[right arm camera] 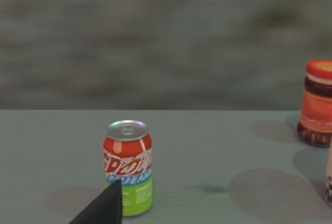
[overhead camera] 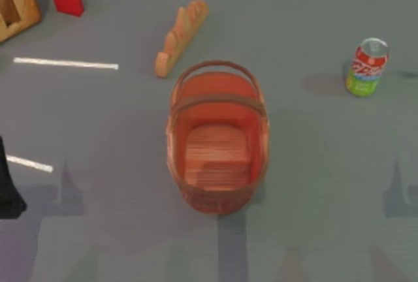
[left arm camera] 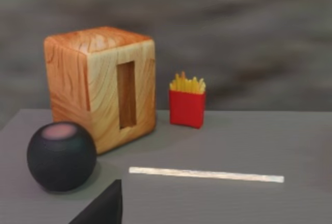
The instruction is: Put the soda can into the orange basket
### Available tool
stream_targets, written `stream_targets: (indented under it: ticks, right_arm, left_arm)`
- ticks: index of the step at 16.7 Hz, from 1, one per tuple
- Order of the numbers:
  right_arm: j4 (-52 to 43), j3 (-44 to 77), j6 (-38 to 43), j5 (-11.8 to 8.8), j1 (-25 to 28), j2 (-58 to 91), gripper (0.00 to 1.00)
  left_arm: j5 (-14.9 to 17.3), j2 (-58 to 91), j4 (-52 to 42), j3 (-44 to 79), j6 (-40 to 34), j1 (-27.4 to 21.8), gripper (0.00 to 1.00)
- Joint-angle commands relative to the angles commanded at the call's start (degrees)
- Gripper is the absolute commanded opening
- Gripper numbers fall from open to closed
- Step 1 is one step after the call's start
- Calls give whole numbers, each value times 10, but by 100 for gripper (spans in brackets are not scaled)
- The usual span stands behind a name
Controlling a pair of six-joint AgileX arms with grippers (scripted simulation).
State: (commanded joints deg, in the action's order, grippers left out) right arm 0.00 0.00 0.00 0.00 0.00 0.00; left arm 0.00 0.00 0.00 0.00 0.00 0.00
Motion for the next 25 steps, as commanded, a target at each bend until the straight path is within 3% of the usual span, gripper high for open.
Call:
stream_targets:
  ticks: [5, 10, 25]
  right_arm:
    - [-20, 29, -8, -3, 3, 30, 100]
    - [-120, 179, -47, -8, 10, 184, 100]
    - [-609, 1018, -256, -24, 44, 1042, 100]
  left_arm:
    - [0, 0, 0, 0, 0, 0, 100]
    - [0, 0, 0, 0, 0, 0, 100]
    - [0, 0, 0, 0, 0, 0, 100]
